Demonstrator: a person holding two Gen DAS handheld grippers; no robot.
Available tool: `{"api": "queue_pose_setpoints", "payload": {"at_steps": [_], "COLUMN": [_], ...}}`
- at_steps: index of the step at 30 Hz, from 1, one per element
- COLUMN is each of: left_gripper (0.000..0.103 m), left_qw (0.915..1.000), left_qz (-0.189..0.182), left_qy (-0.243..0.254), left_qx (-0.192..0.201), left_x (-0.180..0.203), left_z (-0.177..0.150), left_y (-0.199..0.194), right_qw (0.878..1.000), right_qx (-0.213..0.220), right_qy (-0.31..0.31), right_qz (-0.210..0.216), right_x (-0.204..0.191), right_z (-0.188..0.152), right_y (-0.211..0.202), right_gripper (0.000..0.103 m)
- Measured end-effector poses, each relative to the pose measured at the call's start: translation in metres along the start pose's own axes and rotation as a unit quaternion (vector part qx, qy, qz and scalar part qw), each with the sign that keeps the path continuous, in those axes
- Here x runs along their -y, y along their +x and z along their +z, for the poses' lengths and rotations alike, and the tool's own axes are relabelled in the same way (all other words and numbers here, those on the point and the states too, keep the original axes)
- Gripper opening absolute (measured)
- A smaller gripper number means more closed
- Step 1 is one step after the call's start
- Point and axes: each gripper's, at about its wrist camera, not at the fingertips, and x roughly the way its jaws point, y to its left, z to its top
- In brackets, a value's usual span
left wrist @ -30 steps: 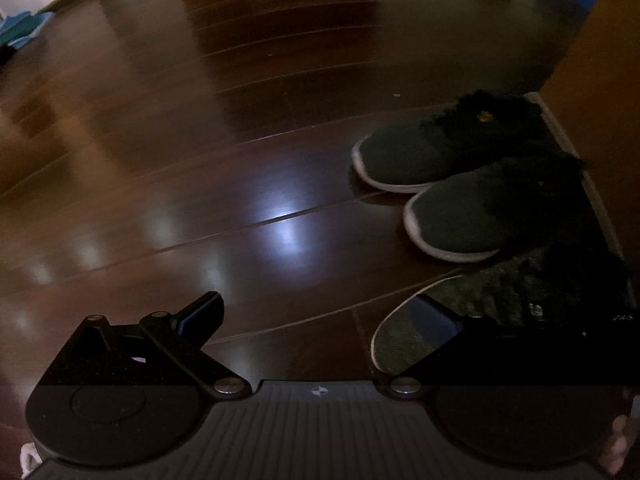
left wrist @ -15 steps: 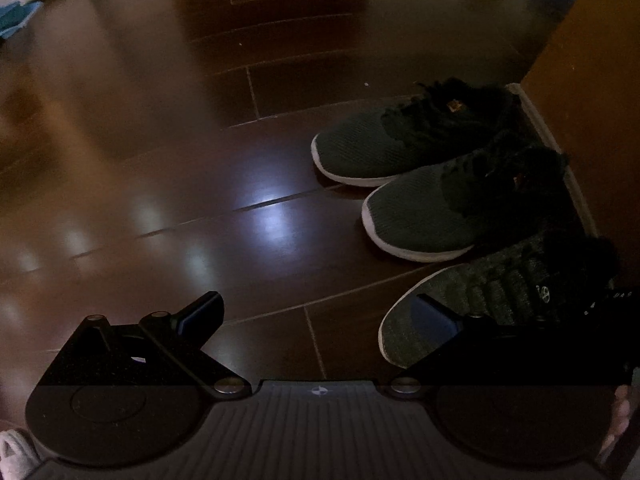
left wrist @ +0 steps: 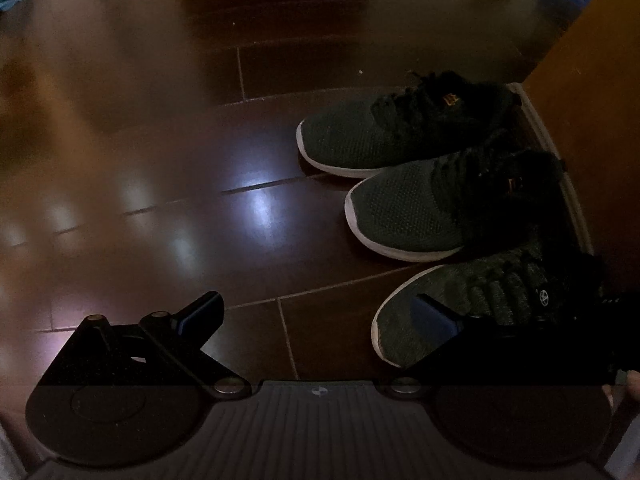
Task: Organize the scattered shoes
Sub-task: 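Lower the black sneaker pair beside the sneaker row along the wall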
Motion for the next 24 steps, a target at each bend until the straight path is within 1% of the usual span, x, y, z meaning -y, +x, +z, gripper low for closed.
{"api": "queue_pose_setpoints", "payload": {"at_steps": [8,12,16,18,20,22,24], "left_gripper": [0.101,0.101,0.101,0.101,0.101,0.101,0.101], "left_qw": [0.9998,0.9995,0.9982,0.9978,0.9974,0.9970,0.9962], "left_qz": [-0.011,-0.008,-0.011,-0.013,-0.014,-0.015,-0.016], "left_qy": [-0.013,-0.024,-0.050,-0.056,-0.061,-0.068,-0.076], "left_qx": [-0.012,-0.018,-0.031,-0.033,-0.034,-0.035,-0.038], "left_x": [-0.007,-0.018,-0.035,-0.039,-0.046,-0.054,-0.066], "left_z": [0.000,-0.002,-0.003,-0.003,-0.003,-0.003,-0.002], "left_y": [0.007,0.011,0.013,0.013,0.011,0.010,0.007], "right_qw": [1.000,1.000,0.999,0.998,0.998,0.998,0.998], "right_qx": [0.002,0.001,0.001,0.002,0.008,0.019,0.030], "right_qy": [-0.003,0.028,0.043,0.048,0.047,0.038,0.026], "right_qz": [-0.009,-0.013,-0.024,-0.031,-0.034,-0.041,-0.047], "right_x": [-0.001,0.002,-0.001,-0.002,-0.005,-0.010,-0.016], "right_z": [0.001,0.002,0.002,0.002,0.000,-0.003,-0.006], "right_y": [0.001,0.000,0.001,-0.001,-0.006,-0.013,-0.020], "right_gripper": [0.010,0.012,0.014,0.020,0.037,0.046,0.049]}}
